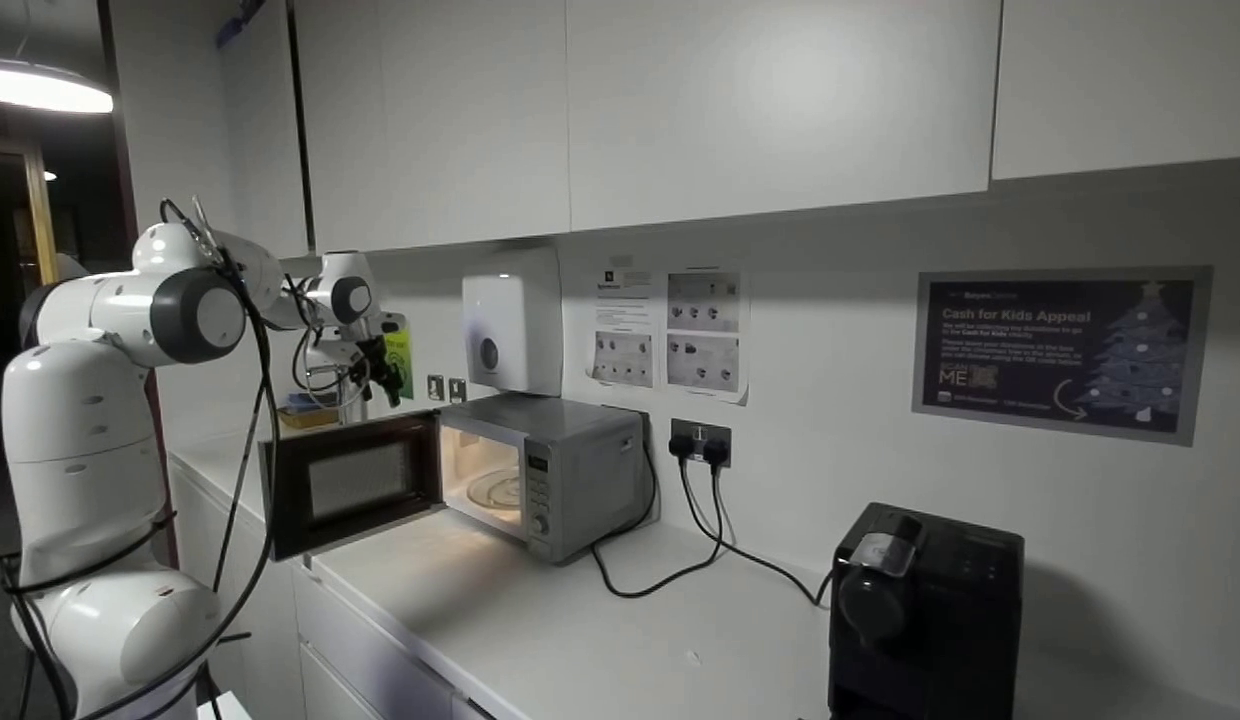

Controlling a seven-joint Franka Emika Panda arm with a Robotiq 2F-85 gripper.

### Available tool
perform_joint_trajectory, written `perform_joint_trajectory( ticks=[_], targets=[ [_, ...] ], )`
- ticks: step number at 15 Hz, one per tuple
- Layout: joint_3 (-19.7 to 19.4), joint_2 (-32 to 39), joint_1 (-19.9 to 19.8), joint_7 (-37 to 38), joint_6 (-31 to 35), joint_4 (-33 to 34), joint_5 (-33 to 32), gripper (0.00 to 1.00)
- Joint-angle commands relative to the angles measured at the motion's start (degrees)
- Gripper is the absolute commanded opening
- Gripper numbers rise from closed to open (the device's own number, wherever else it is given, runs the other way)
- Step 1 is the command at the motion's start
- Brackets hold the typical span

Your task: Close the microwave fully

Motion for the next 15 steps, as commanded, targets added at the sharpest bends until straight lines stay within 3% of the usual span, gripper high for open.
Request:
perform_joint_trajectory(
  ticks=[1, 4, 5, 15],
  targets=[
    [0.3, 3.5, 1.9, 0.2, -2.9, 5.2, -1.2, 1.0],
    [0.4, 5.5, 3.4, 0.1, -3.2, 7.2, -1.5, 1.0],
    [0.4, 6.2, 3.9, 0.0, -3.4, 7.9, -1.6, 0.81],
    [-0.1, 9.7, 7.3, 1.6, -5.9, 13.3, -3.5, 0.08]
  ],
)
